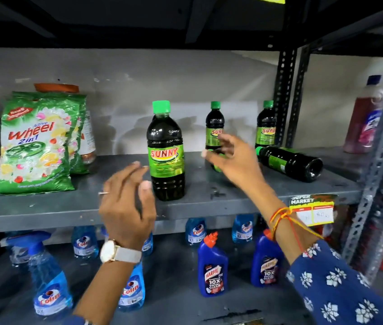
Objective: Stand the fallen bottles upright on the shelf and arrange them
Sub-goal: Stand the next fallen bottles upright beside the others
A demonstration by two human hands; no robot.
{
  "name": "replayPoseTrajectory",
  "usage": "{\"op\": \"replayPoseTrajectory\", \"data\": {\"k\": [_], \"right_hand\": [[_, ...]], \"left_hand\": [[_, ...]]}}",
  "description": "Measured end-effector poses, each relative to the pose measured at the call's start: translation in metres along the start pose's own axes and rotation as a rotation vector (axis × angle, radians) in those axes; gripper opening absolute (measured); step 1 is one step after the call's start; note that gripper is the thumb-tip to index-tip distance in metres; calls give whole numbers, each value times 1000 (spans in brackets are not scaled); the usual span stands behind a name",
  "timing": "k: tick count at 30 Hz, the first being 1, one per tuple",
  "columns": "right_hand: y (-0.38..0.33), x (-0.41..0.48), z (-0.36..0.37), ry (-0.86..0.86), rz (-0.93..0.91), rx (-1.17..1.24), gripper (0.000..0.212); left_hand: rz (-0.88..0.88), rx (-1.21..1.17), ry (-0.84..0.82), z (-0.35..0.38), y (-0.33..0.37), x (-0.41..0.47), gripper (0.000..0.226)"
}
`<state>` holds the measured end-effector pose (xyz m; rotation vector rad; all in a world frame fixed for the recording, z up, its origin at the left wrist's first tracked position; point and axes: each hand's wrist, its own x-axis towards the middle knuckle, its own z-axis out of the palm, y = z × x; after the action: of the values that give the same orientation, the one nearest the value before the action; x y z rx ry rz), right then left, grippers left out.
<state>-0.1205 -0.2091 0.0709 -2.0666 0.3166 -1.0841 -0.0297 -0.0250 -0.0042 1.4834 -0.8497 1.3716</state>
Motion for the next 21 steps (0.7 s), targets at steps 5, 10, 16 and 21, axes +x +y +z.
{"op": "replayPoseTrajectory", "data": {"k": [5,10,16,21], "right_hand": [[6,50,-47,47,73,-316,54],[18,68,-55,-110,174,-443,52],[29,66,-33,-212,170,-615,70],[31,64,-16,-330,316,-743,77]], "left_hand": [[183,-70,-281,46,82,-7,28],[15,183,-543,88,100,-11,34],[-83,372,-516,99,101,-20,47],[-95,387,-495,102,100,-23,51]]}}
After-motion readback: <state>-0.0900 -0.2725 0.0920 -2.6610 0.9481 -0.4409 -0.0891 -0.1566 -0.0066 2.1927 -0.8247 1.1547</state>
